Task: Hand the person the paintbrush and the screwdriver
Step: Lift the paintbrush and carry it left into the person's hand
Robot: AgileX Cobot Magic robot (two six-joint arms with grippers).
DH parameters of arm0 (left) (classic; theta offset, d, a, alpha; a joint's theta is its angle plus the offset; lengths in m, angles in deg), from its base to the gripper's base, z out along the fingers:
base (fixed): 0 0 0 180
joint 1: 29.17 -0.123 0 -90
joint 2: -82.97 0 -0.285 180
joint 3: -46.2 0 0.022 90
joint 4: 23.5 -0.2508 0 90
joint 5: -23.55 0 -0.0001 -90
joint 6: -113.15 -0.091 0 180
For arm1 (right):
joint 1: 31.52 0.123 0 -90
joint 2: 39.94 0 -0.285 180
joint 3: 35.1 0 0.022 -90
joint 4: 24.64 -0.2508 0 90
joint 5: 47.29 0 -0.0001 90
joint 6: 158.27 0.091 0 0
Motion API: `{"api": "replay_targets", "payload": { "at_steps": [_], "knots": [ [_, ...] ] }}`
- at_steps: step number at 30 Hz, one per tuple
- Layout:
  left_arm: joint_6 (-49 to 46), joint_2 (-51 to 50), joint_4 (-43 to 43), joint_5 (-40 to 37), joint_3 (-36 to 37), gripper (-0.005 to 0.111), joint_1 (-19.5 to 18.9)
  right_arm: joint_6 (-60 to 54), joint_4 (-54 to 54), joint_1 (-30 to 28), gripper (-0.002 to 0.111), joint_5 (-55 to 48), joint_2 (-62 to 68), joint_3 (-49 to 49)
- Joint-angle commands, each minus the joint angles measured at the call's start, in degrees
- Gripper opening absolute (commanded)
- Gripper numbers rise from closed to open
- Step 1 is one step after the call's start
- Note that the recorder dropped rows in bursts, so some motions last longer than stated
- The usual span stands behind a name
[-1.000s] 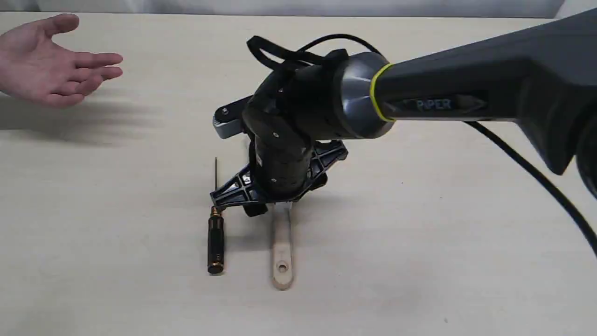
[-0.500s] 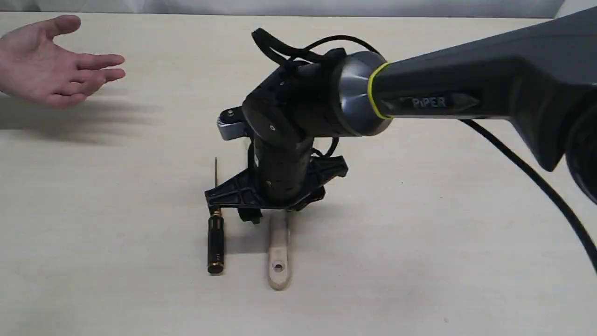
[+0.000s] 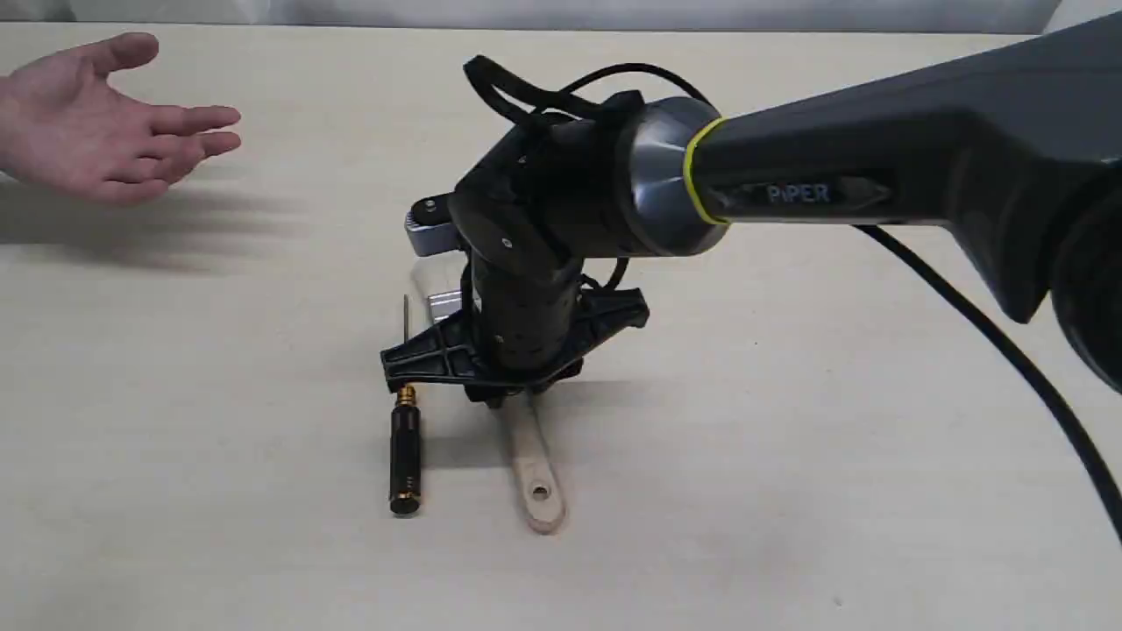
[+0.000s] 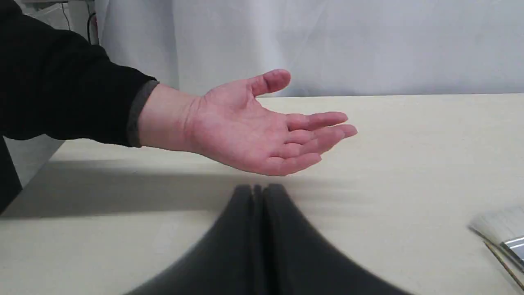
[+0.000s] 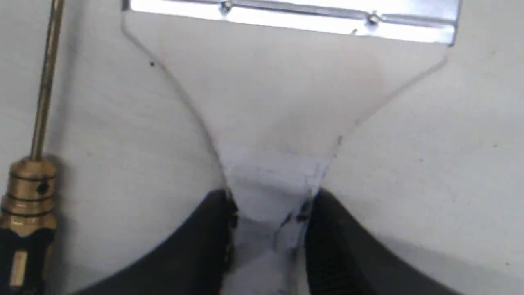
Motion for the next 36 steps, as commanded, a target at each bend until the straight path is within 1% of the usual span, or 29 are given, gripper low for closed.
{"api": "replay_targets", "payload": {
  "at_steps": [1,8,15,18,21,24,26,29,31,36],
  "knots": [
    [0.12,0.14,0.07,0.35,0.12,0.000,0.47,-2.86,3.61,-0.12,0.004,-0.61,3.31,-1.07],
    [0.12,0.14,0.07,0.35,0.12,0.000,0.47,-5.48,4.07,-0.12,0.004,1.32,-0.39,-1.07],
    [0.12,0.14,0.07,0.35,0.12,0.000,0.47,-10.29,4.38,-0.12,0.004,5.36,-14.35,-1.07],
    [0.12,0.14,0.18,0.22,0.12,0.000,0.47,-10.69,4.38,-0.12,0.004,9.25,-20.35,-1.07],
    [0.12,0.14,0.17,0.32,0.12,0.000,0.47,-10.69,4.00,-0.12,0.004,15.37,-25.79,-1.07],
    [0.12,0.14,0.17,0.32,0.12,0.000,0.47,-10.69,4.00,-0.12,0.004,23.87,-28.59,-1.07],
    [0.12,0.14,0.17,0.32,0.12,0.000,0.47,-10.69,3.75,-0.12,0.004,30.46,-28.90,-1.07],
    [0.12,0.14,0.17,0.32,0.12,0.000,0.47,-10.69,3.75,0.04,0.004,37.75,-27.21,-0.23],
    [0.12,0.14,0.17,0.32,0.12,0.000,0.47,-10.69,3.75,0.58,0.004,38.20,-24.77,1.61],
    [0.12,0.14,0.17,0.32,0.12,0.000,0.47,-12.15,3.98,4.53,0.004,37.78,-14.68,11.00]
  ]
}}
